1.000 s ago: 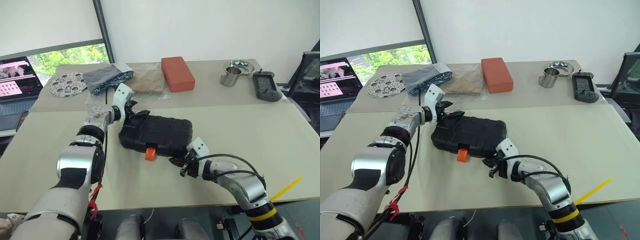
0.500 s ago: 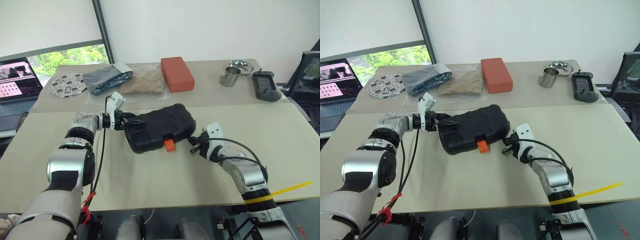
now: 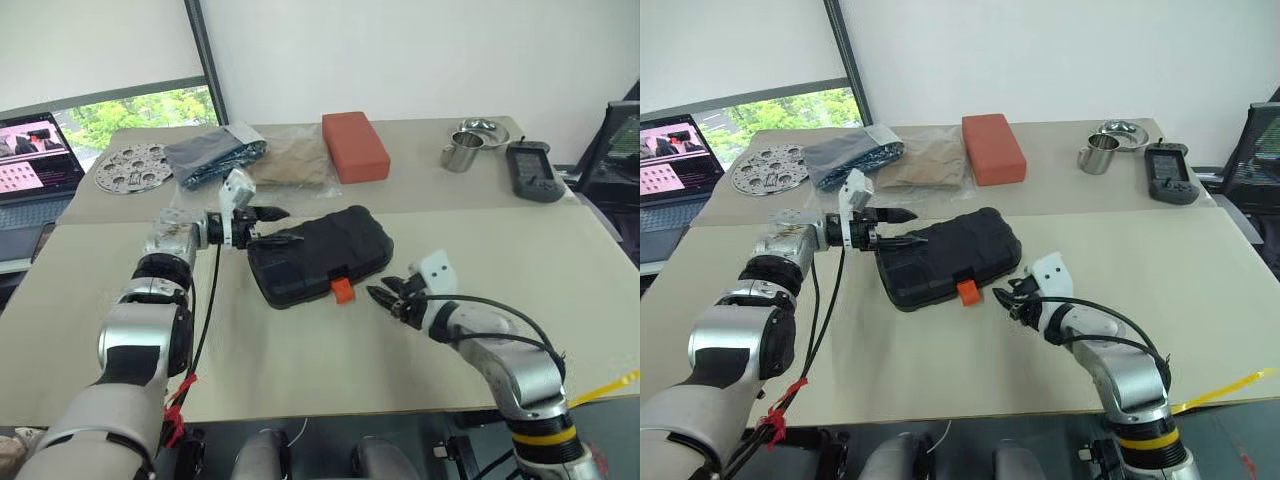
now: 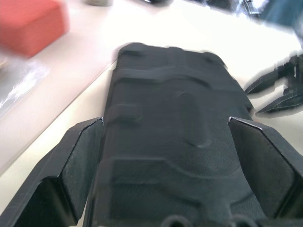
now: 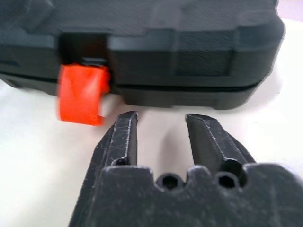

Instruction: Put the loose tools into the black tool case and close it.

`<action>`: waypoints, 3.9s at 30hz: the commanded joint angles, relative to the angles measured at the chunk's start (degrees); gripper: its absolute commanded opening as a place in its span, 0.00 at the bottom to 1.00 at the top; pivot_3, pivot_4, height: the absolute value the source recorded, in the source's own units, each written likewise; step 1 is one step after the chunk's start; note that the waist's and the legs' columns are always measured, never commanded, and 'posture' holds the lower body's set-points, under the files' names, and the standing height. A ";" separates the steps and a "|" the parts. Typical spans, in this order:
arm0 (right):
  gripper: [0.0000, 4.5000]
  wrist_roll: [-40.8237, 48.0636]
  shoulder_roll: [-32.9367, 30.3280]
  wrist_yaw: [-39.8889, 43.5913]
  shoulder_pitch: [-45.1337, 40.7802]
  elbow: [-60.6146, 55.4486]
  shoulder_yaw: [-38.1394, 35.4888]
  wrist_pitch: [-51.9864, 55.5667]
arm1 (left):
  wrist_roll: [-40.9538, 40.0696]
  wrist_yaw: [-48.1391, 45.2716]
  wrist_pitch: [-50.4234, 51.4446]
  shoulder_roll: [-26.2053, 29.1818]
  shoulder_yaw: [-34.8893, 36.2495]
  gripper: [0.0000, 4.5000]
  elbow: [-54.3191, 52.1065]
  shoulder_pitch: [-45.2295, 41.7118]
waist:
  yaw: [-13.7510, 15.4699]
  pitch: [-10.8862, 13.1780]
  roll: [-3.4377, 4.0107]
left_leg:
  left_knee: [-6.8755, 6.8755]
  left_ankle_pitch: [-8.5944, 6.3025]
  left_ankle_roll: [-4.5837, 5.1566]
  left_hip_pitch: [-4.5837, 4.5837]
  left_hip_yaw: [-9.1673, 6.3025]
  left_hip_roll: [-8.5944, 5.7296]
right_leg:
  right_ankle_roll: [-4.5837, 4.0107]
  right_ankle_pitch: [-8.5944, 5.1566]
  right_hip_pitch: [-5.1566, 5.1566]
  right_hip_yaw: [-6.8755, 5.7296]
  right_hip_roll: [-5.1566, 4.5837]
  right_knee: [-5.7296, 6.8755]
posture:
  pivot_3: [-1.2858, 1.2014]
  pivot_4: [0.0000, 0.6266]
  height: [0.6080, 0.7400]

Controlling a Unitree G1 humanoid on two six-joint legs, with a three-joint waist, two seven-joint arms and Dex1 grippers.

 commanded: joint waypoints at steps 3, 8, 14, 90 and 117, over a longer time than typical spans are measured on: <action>0.39 1.55 3.96 -5.57 -0.57 -8.43 1.73 9.22 | 1.01 -6.67 -4.70 0.52 -3.80 1.00 -3.01 2.58 | -0.05 0.00 -0.01 | 0.00 -0.01 0.03 0.00 -0.01 0.02 | 0.00 0.00 -0.01 0.01 0.01 -0.01 | 0.52 0.24 1.00; 0.39 2.23 7.22 -7.98 -1.37 -9.62 2.97 13.54 | 3.05 -9.95 -6.10 1.64 -6.75 1.00 -2.01 3.21 | 0.12 -0.02 0.00 | 0.01 -0.26 0.43 -0.08 -0.07 0.01 | 0.00 0.00 -0.02 -0.01 0.04 -0.04 | 0.52 0.24 1.00; 0.39 0.24 8.25 -10.29 -3.50 -6.89 4.46 13.91 | 4.94 -6.11 -8.28 0.60 -8.68 1.00 0.38 3.58 | 0.11 -0.25 0.00 | 0.02 -0.28 0.48 -0.07 -0.12 0.01 | 0.00 0.00 -0.02 -0.01 0.03 -0.02 | 0.52 0.24 1.00; 0.25 -5.85 15.00 -14.99 -6.72 -9.93 7.15 10.39 | 4.95 -4.23 -8.93 -0.30 -9.72 1.00 1.88 5.21 | -0.07 -0.74 -0.13 | 0.02 -0.36 0.60 -0.17 -0.17 0.02 | 0.00 0.00 -0.11 -0.01 0.03 -0.05 | 0.52 0.24 1.00; 0.25 -8.33 15.36 -13.37 -5.87 -5.84 9.02 2.98 | 4.96 -4.27 -8.82 -0.24 -10.02 1.00 1.85 5.59 | -0.14 -0.73 -0.15 | -0.01 -0.36 0.60 -0.21 -0.17 0.02 | 0.00 0.00 -0.15 -0.01 0.02 -0.10 | 0.52 0.24 1.00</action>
